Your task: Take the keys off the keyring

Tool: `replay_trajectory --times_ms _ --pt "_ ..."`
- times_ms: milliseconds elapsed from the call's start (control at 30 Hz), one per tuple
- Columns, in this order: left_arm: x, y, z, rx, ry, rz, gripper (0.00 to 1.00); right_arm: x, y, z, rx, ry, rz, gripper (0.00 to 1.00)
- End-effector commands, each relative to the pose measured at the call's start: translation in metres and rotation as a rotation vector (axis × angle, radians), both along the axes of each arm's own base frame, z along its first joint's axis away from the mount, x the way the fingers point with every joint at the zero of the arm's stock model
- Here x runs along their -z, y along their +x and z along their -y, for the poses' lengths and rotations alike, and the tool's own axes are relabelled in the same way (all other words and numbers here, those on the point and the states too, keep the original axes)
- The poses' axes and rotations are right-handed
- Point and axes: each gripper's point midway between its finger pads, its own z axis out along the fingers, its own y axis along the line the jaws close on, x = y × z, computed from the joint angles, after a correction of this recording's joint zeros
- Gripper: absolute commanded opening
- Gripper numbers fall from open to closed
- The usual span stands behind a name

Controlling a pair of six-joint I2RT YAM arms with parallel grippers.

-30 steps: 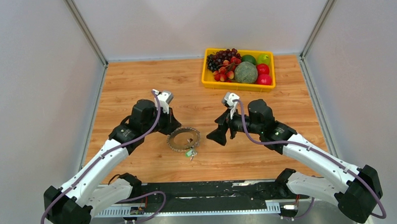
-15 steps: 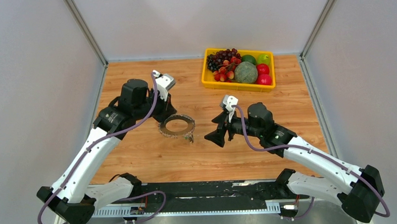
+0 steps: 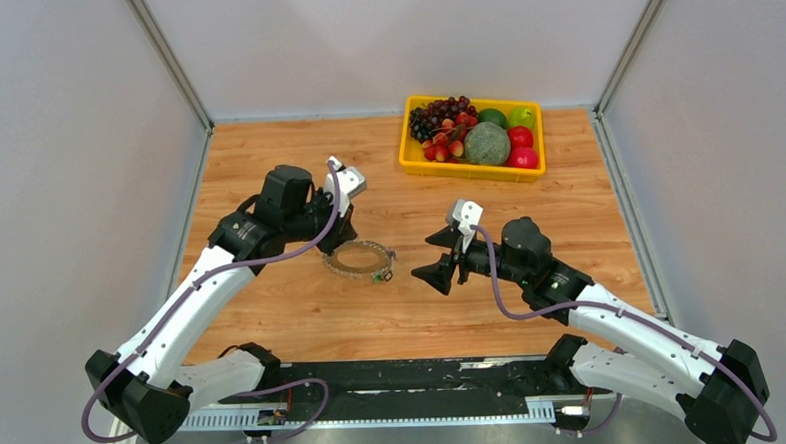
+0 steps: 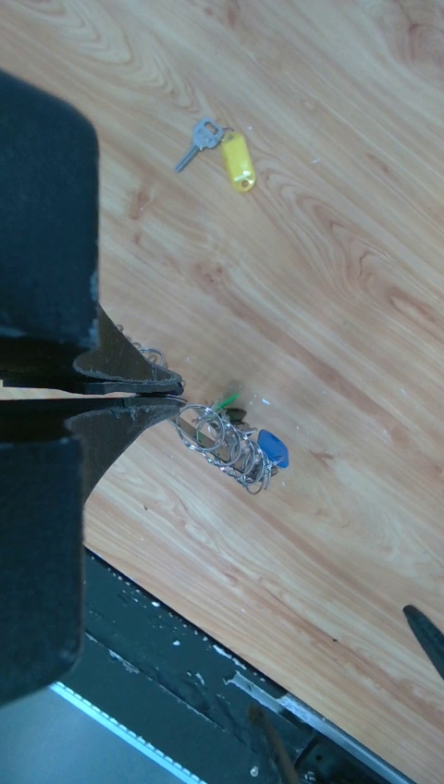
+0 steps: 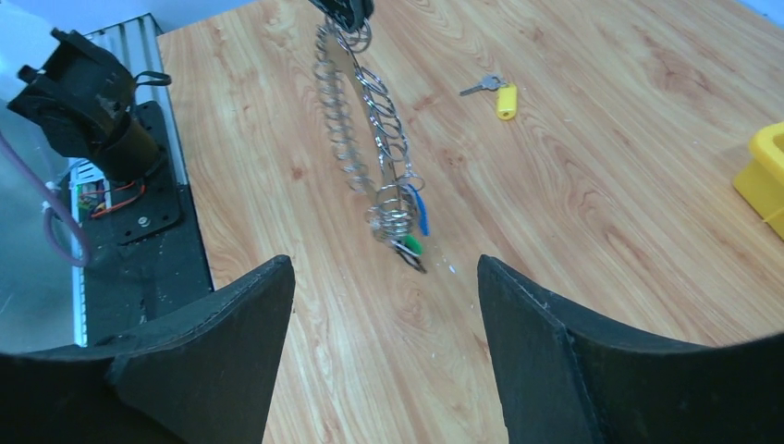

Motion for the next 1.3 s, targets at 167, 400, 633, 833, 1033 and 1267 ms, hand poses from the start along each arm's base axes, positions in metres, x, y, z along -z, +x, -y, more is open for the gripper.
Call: replay_trajectory --times_ms 167,400,633,833,1033,1267 --pt "-0.123 0.013 0.034 -0.067 -0.316 0.046 0.00 -0.007 0.019 -0.001 0.067 0.009 0.060 0.76" --pt "-0.113 0.060 0.038 0.104 -0.122 0.420 0.00 -0.005 0.020 0.001 0.081 0.001 0.066 0.77" --pt "-0.086 0.049 0.054 0.236 -0.167 0.439 0.00 -0.010 0.027 0.018 0.164 0.011 0.141 0.78" --pt "-0.087 0.024 0.061 0.355 -0.225 0.452 0.00 -0.004 0.015 0.023 0.107 -0.016 0.212 0.78" --pt "-0.095 -0.008 0.072 0.511 -0.319 0.421 0.00 0.007 -0.009 0.016 -0.061 -0.035 0.306 0.67" --pt "-0.104 -0.032 0.075 0.620 -0.389 0.421 0.00 0.003 -0.019 0.009 -0.129 0.010 0.345 0.60"
